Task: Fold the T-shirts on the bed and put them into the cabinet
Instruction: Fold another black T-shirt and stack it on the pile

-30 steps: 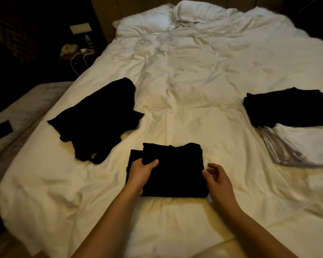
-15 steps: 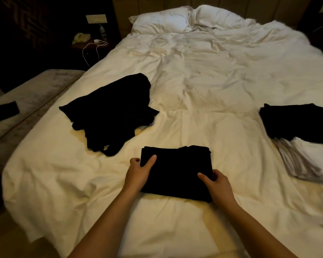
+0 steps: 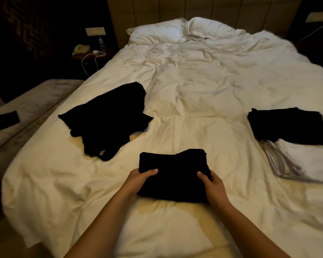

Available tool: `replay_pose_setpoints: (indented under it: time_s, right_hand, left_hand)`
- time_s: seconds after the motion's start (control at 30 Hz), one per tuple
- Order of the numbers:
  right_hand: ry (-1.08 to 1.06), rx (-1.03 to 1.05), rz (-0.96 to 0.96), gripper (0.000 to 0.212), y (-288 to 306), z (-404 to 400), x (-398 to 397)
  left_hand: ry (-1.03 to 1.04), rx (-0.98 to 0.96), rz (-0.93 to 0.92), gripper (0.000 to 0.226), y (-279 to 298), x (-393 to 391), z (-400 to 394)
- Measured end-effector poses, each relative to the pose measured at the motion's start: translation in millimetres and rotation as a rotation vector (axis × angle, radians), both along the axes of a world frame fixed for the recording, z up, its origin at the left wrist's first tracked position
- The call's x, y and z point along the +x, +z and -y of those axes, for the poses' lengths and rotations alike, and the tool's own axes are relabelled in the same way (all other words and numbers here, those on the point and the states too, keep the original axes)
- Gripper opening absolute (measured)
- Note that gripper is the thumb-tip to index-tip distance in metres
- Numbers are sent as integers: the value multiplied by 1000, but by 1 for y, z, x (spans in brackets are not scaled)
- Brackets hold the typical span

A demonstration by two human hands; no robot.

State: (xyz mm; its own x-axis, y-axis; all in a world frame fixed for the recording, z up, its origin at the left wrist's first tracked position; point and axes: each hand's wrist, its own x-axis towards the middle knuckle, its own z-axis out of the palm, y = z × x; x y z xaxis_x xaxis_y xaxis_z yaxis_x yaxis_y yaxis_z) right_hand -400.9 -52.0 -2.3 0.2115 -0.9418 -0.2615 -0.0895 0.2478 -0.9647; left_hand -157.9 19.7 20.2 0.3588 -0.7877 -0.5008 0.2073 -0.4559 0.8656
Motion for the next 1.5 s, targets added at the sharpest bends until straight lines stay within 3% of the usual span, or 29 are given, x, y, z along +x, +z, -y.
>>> replay_pose_setpoints:
  time_s: [0.17,0.53,0.9,1.03,1.33,1.5]
  right_hand:
    - [-15,1,39,26,3,11,-41]
    - [-148,-120,71,27,43,54,-169]
    - [-217,-265,-117,40,96,134,-280]
    - [-218,-236,-151,48,99,172,-307]
    - [-234,-222,-286,44,94,251,-335]
    - [-292,-275,-449,46,88,294,-339]
  left_hand:
    - [-70,-15,-132,43,3,-31,8]
    - [-164,-192,-87,32,31,-155,78]
    - [-300,-230,-215,39,51,-263,192]
    - [-322,-232,-188,37,54,-287,235]
    - [-280,-192,-114,41,57,-322,322]
    - [-271,-187,-83,45,54,-333,358]
